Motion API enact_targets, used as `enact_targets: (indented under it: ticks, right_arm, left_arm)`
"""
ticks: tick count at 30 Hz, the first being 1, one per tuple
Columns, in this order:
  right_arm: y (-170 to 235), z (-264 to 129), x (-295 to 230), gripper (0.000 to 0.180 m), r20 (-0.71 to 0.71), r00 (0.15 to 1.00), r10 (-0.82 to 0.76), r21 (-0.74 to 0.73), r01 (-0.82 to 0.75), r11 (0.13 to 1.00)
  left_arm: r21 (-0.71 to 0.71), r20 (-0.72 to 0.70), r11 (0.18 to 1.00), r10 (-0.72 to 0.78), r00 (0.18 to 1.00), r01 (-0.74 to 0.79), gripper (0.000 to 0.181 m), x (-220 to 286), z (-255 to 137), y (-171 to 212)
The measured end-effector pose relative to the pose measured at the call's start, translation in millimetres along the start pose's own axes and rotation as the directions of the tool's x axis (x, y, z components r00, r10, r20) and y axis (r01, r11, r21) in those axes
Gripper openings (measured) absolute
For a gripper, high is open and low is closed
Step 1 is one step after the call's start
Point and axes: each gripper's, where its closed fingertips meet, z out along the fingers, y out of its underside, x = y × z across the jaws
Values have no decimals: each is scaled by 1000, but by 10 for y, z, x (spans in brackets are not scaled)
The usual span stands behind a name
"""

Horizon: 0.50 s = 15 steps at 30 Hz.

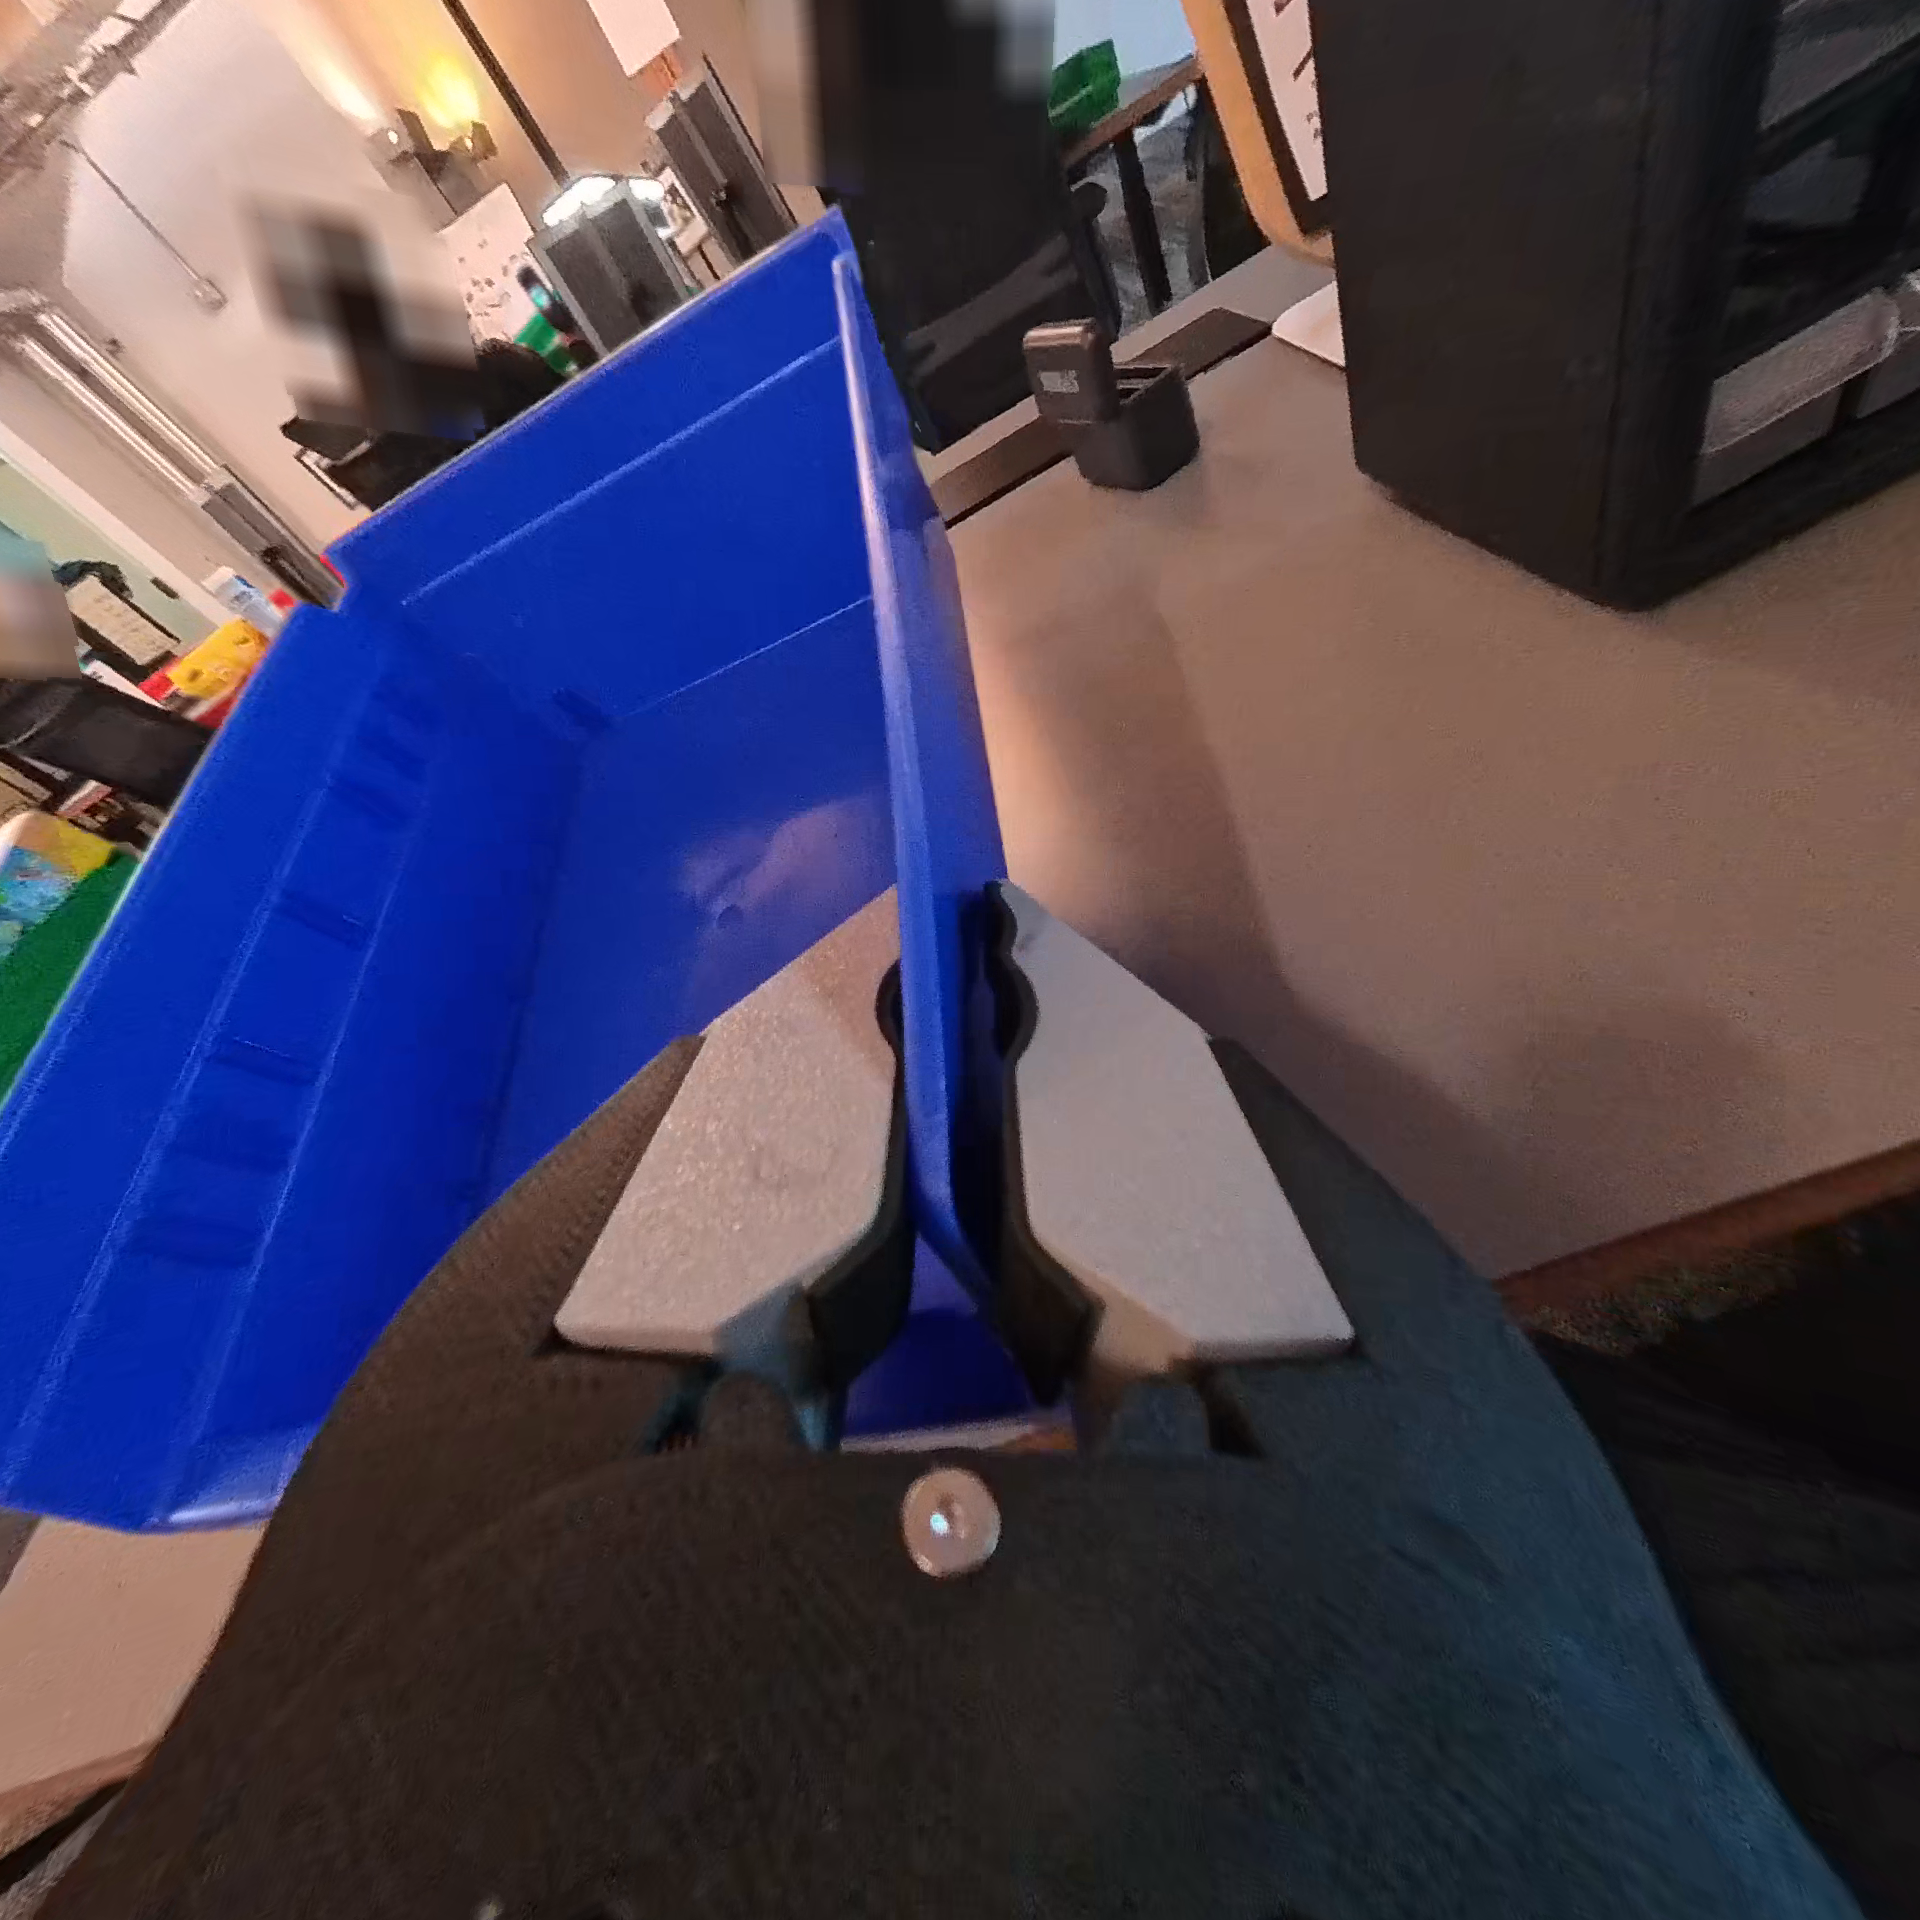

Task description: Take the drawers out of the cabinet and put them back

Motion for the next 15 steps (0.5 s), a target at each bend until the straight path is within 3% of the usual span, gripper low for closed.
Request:
enact_targets:
  ticks: [9,15]
  right_arm:
    - [-157,-902,-464,2,22,1000,-22,120,19,993]
    - [-204,-1575,-1042,1,73,992,-99,196,83,977]
  left_arm:
    - [44,87,999,16,996,-20,7,-100,-576,171]
    - [69,65,997,-38,997,34,7,23,-1112,417]
